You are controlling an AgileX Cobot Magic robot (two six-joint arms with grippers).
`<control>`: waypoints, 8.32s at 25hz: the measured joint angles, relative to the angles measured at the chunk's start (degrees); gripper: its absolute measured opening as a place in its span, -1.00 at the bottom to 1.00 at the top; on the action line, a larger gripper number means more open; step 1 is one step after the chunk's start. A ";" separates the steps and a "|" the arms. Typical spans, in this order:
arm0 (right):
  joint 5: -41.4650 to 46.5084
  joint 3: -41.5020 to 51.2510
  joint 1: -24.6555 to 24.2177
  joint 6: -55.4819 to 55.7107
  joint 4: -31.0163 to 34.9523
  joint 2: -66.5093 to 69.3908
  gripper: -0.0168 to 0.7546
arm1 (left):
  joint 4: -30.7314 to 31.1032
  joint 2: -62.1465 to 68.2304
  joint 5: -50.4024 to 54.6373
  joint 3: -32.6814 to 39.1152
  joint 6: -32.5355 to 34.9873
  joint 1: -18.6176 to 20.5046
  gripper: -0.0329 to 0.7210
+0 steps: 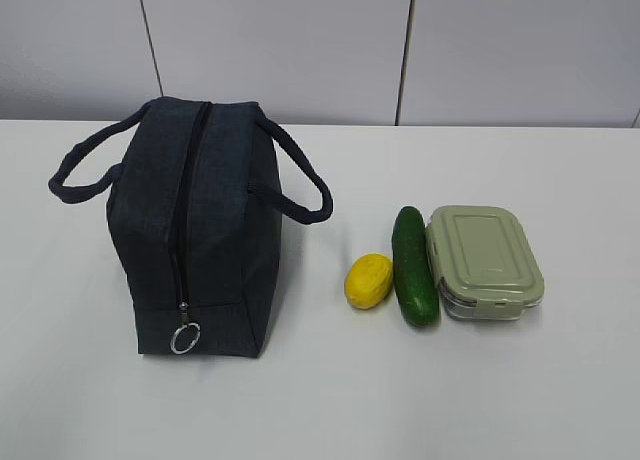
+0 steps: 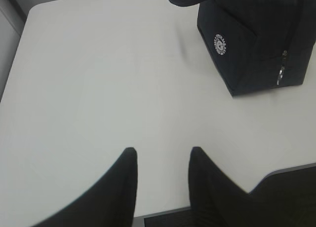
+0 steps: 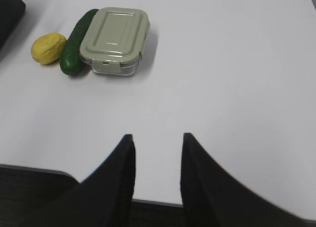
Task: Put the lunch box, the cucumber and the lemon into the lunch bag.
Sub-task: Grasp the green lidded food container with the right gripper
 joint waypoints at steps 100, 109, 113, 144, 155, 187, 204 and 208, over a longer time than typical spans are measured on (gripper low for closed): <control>-2.87 -15.70 -12.38 -50.33 62.38 78.07 -0.34 | -0.19 0.00 0.00 0.00 0.00 -0.22 -0.29; 1.45 -24.82 -24.19 -53.93 64.56 96.59 -0.34 | -0.19 0.00 0.00 0.00 0.00 -0.22 -0.29; 1.45 -26.94 -24.38 -55.53 64.16 101.47 -0.34 | -0.19 0.00 0.00 0.00 0.00 -0.22 -0.29; 1.45 -38.41 -24.03 -67.43 64.56 121.60 0.57 | -0.19 0.00 0.00 0.00 0.00 -0.22 -0.29; 1.35 -40.20 -23.90 -65.02 64.35 122.08 0.60 | -0.19 0.00 0.00 0.00 0.00 -0.22 -0.29; 3.93 -44.51 -19.74 -64.67 65.43 130.84 0.28 | -0.19 0.00 0.00 0.00 0.00 -0.22 -0.29; 4.66 -44.62 -19.74 -64.53 65.43 130.84 0.01 | -2.29 10.09 2.46 -4.34 -0.36 -0.22 -0.28; 4.66 -44.62 -19.74 -64.53 65.43 130.84 0.01 | -10.52 23.96 3.82 -7.08 -0.48 -0.22 -0.28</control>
